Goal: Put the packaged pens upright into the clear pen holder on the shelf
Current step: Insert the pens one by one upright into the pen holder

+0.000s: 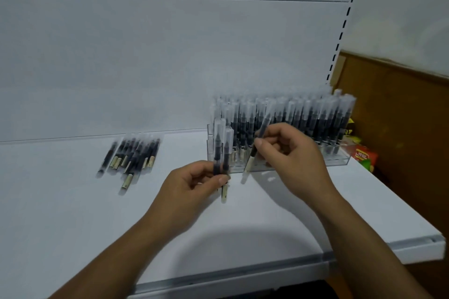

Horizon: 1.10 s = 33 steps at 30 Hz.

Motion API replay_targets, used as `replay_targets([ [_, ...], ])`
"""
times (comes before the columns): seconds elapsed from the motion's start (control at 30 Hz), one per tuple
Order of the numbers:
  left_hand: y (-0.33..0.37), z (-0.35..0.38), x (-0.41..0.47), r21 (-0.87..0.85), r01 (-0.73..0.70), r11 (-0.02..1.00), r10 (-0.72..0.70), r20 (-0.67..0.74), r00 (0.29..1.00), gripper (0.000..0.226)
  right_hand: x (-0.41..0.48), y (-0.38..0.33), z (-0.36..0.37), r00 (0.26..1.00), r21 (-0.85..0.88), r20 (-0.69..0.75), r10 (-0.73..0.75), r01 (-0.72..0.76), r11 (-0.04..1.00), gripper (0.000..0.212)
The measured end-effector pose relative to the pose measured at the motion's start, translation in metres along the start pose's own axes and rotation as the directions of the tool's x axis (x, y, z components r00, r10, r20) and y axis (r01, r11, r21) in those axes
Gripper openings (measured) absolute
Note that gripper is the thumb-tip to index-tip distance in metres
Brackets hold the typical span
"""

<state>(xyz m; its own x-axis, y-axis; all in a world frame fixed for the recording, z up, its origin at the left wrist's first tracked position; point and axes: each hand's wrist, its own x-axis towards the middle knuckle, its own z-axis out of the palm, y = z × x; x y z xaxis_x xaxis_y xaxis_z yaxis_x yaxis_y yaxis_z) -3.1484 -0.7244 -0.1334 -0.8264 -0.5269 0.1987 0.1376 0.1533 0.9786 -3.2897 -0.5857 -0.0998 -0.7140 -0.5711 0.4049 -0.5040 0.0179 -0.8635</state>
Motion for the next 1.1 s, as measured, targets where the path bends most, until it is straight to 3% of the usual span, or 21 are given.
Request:
replay_targets([
  [0.13, -0.003, -0.002, 0.001, -0.061, 0.042, 0.997, -0.040, 0.038, 0.998, 0.019, 0.017, -0.015, 0.002, 0.998, 0.041, -0.049, -0.041, 0.043, 0.998, 0.001],
  [0.3, -0.010, -0.001, 0.003, -0.166, 0.074, 0.983, -0.068, 0.041, 0.997, 0.020, 0.036, -0.021, 0.007, 0.994, -0.032, -0.063, -0.085, 0.083, 0.996, 0.003],
  [0.53, -0.012, -0.002, 0.004, -0.179, 0.051, 0.982, -0.047, 0.027, 0.999, 0.020, 0.045, -0.018, 0.014, 0.997, -0.269, 0.025, -0.075, 0.079, 0.960, 0.009],
  [0.77, -0.011, -0.001, 0.005, -0.173, 0.046, 0.984, -0.043, 0.023, 0.999, 0.017, 0.045, -0.008, 0.023, 0.986, -0.515, 0.165, 0.014, 0.074, 0.854, 0.009],
  [0.97, -0.011, -0.001, 0.005, -0.184, 0.041, 0.982, -0.037, 0.025, 0.999, 0.014, 0.034, -0.004, 0.022, 0.991, -0.493, 0.134, 0.013, 0.055, 0.868, 0.009],
  [1.03, -0.012, -0.001, 0.005, -0.191, 0.043, 0.981, -0.039, 0.026, 0.999, 0.014, 0.026, -0.004, 0.019, 0.995, -0.404, 0.104, -0.001, 0.043, 0.914, 0.006],
  [1.1, -0.012, -0.001, 0.005, -0.185, 0.044, 0.982, -0.038, 0.035, 0.999, 0.016, 0.016, -0.006, 0.015, 0.986, -0.228, 0.167, 0.006, 0.032, 0.973, 0.007],
])
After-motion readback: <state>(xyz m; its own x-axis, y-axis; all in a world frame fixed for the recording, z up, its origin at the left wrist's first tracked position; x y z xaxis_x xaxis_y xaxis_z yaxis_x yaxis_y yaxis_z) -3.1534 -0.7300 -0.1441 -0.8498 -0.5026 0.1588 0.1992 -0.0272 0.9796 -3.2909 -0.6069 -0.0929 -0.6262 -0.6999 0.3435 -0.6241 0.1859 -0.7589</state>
